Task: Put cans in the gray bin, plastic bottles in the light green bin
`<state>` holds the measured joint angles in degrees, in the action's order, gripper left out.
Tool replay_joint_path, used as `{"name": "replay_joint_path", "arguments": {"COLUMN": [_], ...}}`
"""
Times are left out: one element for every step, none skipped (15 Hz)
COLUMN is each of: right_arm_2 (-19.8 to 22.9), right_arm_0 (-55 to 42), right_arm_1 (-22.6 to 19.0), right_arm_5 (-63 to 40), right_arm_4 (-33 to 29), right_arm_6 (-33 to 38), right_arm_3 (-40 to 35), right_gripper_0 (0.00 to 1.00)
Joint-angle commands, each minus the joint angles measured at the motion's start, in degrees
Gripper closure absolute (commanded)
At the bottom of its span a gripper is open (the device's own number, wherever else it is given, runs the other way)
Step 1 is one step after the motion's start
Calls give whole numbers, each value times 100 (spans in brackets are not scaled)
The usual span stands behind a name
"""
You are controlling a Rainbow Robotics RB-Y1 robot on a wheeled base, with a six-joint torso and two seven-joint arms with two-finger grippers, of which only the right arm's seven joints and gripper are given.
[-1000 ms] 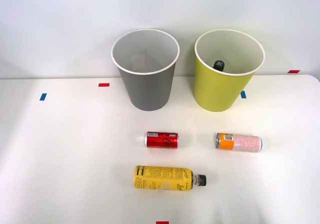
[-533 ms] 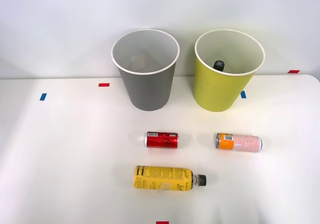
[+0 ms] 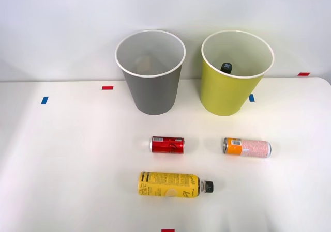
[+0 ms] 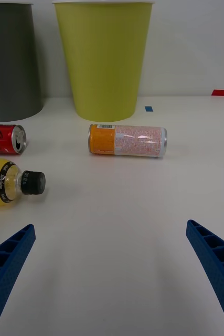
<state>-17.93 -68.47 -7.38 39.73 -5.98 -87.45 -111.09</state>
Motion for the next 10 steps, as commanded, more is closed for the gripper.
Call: {"name": "replay_joint_path", "arguments": {"right_arm_2": [0,0,0,0,0,0,0,0,0,0], "right_arm_0": [0,0,0,0,0,0,0,0,0,0], "right_arm_1": [0,0,0,0,0,0,0,0,0,0], "right_arm_5": [0,0,0,0,0,0,0,0,0,0], "right_arm_4": [0,0,0,0,0,0,0,0,0,0], "right_arm_6": [0,0,0,0,0,0,0,0,0,0], "right_arm_3": [0,0,0,0,0,0,0,0,0,0], "right_gripper_0": [0,0,0,0,0,0,0,0,0,0]}}
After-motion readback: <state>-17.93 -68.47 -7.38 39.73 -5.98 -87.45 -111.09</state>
